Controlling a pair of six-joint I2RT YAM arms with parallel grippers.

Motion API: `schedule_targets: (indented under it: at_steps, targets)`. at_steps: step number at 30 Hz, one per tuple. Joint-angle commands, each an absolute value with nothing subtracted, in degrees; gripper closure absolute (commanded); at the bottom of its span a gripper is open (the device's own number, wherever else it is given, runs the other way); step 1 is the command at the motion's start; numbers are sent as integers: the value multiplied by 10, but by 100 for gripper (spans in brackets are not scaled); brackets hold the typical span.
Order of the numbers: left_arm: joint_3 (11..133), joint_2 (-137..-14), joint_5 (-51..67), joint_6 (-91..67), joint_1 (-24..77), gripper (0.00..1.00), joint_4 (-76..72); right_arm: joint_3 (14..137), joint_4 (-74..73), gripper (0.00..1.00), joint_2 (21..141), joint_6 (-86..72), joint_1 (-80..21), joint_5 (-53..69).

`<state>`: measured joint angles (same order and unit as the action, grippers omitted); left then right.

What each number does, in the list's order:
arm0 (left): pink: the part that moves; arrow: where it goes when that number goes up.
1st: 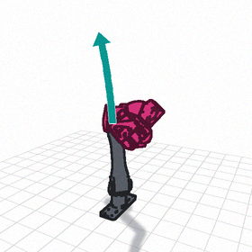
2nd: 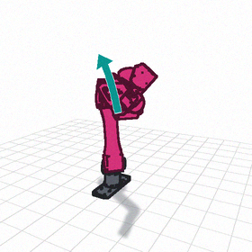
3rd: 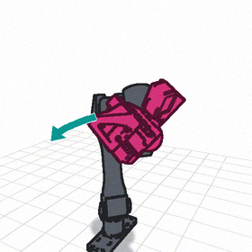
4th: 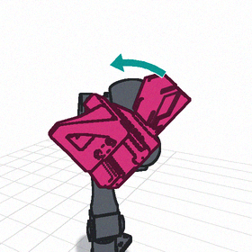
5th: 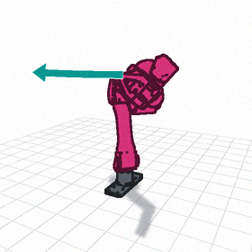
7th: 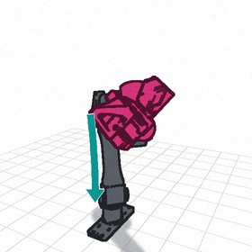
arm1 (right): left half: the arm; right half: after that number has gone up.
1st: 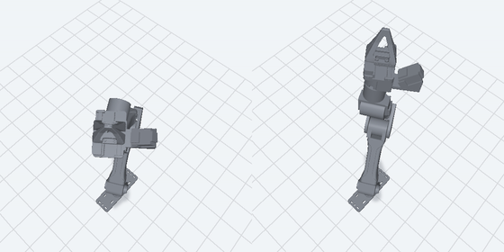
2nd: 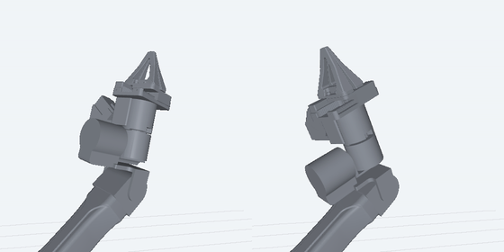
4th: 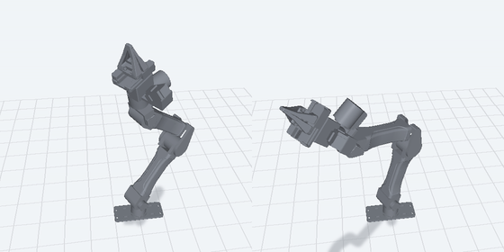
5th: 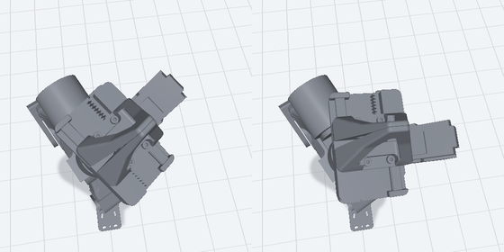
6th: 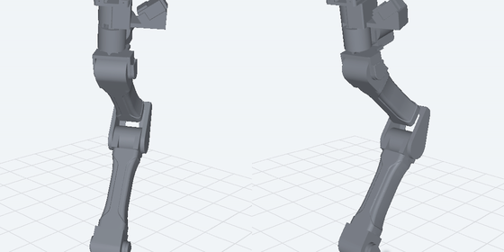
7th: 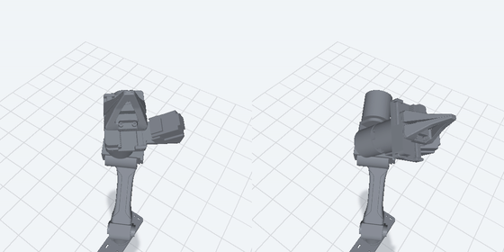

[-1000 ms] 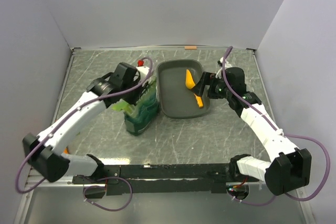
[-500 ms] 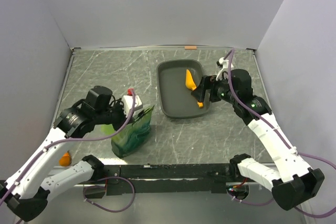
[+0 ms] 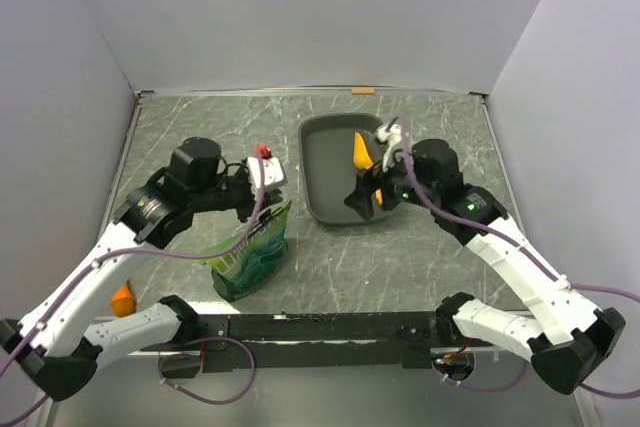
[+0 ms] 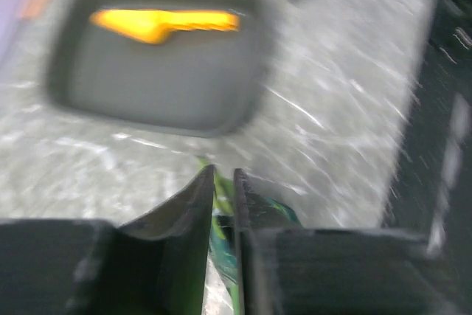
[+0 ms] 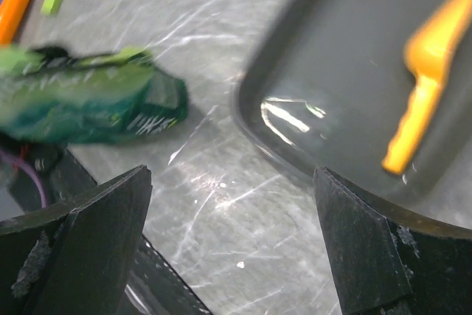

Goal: Fill the litter box with clean litter

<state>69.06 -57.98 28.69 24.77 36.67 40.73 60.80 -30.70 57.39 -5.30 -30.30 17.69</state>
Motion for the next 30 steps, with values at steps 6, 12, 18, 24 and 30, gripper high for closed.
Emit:
schedule_targets:
  at_steps: [6, 12, 18, 24, 30]
  targets:
    - [699, -492, -145, -53, 370, 45, 306, 627, -207, 4, 610, 146, -432, 257]
    - [716, -521, -235, -233, 370, 38, 425, 636, -166, 3, 627, 288, -474, 350]
    - [657, -513, -287, -344, 370, 21, 432, 746, -249, 2, 714, 398, -501, 396]
    - [631, -524, -365, -395, 370, 1, 439, 840, -310, 4, 809, 454, -517, 415]
    - [634, -541, -446, -467, 369, 3, 483, 882, -341, 6, 880, 482, -530, 419]
